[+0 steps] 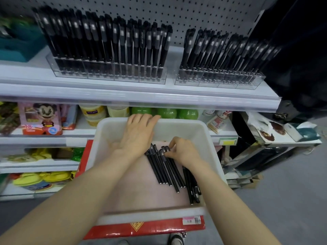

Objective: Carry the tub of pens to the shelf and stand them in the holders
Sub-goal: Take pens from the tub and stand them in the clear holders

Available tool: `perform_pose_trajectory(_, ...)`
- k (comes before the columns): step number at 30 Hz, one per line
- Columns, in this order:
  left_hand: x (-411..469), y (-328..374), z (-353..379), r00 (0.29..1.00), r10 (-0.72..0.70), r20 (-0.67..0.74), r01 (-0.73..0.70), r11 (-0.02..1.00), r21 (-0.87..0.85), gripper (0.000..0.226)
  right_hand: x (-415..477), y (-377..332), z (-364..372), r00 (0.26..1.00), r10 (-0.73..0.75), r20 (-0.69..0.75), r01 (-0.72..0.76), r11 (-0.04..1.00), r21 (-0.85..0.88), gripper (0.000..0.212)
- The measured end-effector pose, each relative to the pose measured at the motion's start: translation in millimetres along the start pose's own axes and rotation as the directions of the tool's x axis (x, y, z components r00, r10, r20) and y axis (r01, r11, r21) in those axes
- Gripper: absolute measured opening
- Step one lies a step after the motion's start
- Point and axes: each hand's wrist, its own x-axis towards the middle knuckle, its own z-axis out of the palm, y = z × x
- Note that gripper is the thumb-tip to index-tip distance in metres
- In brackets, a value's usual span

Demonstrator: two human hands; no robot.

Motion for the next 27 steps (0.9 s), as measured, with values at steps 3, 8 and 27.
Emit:
perform_pose_trajectory(3,0.9,0.4,-0.3,1.0,-0.009,0.005,0.009,1.0,-0.002,0.059,-1.0,-2.1,-1.6,0.996,0.002,0.09,-0.008,0.998,0.062,0.04)
perform_pose_trajectory(8,1.0,1.1,-1.1,1.0,-0.022,0.02,0.022,1.0,-0.002,0.059,-2.9,-3.2,-0.6,0.989,0.005,0.148,-0.015,0.998,0.068,0.03)
perform_pose_trajectory(27,18.1,6.3,-38.1,0.998,0.059,0.004,-0.058,0.989,-0.138,0.046,-6.6,-11.3,-131.4,0.954,-0.222,-0.202,0.293,0.835,0.465,0.01)
